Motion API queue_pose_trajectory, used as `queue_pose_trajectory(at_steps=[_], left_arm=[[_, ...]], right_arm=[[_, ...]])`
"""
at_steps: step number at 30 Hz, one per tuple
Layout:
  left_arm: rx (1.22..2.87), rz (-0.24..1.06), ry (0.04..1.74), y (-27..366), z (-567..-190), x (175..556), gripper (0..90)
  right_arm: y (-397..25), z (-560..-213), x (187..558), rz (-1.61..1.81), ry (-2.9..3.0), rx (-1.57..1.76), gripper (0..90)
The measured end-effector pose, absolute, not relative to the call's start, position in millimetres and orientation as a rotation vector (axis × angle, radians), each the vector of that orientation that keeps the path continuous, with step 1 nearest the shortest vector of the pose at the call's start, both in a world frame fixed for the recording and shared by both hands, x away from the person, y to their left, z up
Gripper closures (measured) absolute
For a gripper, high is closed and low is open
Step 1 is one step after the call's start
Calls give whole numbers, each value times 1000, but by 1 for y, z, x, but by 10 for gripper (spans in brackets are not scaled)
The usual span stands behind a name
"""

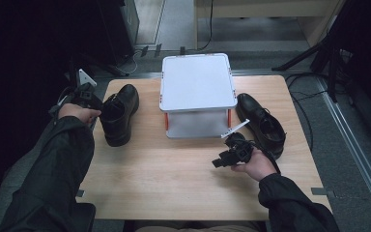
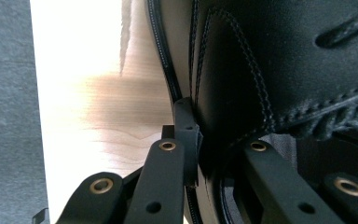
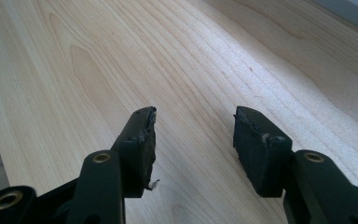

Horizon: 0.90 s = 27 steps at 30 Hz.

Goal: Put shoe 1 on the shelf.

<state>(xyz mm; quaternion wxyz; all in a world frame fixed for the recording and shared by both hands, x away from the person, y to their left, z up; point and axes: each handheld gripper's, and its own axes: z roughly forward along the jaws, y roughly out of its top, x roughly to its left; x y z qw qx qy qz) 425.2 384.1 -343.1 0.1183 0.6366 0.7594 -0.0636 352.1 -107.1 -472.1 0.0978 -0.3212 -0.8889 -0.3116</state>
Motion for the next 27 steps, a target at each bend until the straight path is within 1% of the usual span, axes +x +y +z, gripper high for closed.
queue_pose_trajectory(at_steps=[10,16,22,27], left_arm=[[1882,-150,2217,360,-287,442,834],[1865,-125,2178,342,-256,453,828],[1875,-99,2161,315,-233,465,824],[1882,-107,2125,295,-220,473,824]], right_arm=[[-110,-470,352,-933,-2625,-945,507],[-111,-469,353,-937,-2624,-945,508],[-111,-469,352,-939,-2626,-936,511],[-112,-468,352,-945,-2626,-936,511]])
